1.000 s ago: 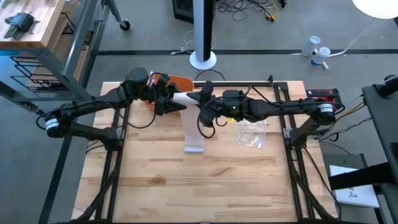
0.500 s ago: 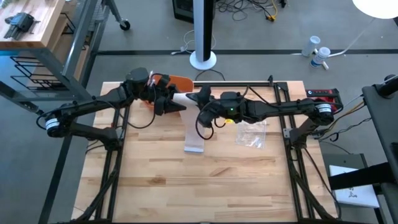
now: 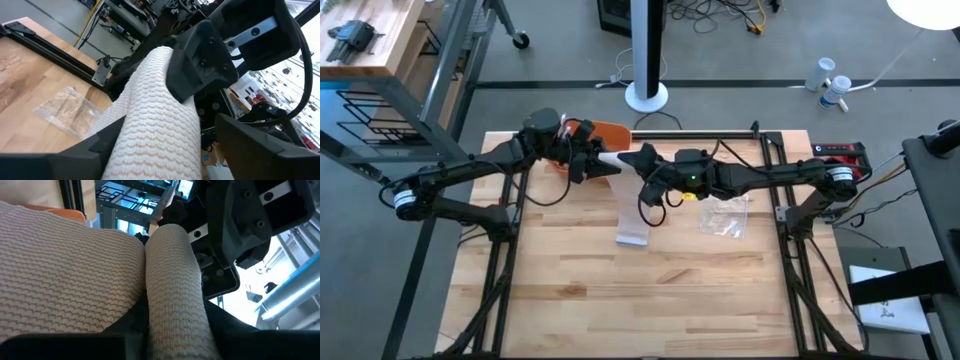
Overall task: Roll bandage
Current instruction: Roll the white bandage
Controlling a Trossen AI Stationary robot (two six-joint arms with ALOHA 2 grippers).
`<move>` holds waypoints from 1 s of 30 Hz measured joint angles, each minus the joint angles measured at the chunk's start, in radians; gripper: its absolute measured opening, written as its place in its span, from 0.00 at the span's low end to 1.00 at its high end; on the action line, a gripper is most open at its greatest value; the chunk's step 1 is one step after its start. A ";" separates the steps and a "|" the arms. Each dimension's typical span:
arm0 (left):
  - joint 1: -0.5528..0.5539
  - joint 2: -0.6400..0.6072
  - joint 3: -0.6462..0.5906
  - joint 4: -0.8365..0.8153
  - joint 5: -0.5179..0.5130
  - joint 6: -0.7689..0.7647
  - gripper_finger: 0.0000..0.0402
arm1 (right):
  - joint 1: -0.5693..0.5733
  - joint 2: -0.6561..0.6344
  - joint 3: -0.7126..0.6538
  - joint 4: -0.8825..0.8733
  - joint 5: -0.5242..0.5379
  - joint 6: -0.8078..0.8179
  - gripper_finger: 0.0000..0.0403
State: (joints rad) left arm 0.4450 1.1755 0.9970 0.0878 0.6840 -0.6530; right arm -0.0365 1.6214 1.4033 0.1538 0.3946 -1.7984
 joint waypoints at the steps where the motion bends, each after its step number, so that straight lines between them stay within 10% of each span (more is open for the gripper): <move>1: 0.000 0.000 0.000 0.002 0.003 -0.002 0.65 | 0.001 0.000 0.000 0.005 0.001 -0.001 0.22; 19: 0.016 -0.040 0.005 0.042 -0.038 0.173 0.92 | 0.062 0.000 -0.002 0.016 0.002 0.109 0.22; 30: 0.003 -0.035 0.003 0.037 -0.028 0.162 0.90 | 0.057 0.000 -0.002 0.069 0.056 0.010 0.22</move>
State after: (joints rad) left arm 0.4477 1.1400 1.0000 0.1252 0.6557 -0.4908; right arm 0.0206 1.6218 1.4017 0.2231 0.4502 -1.7881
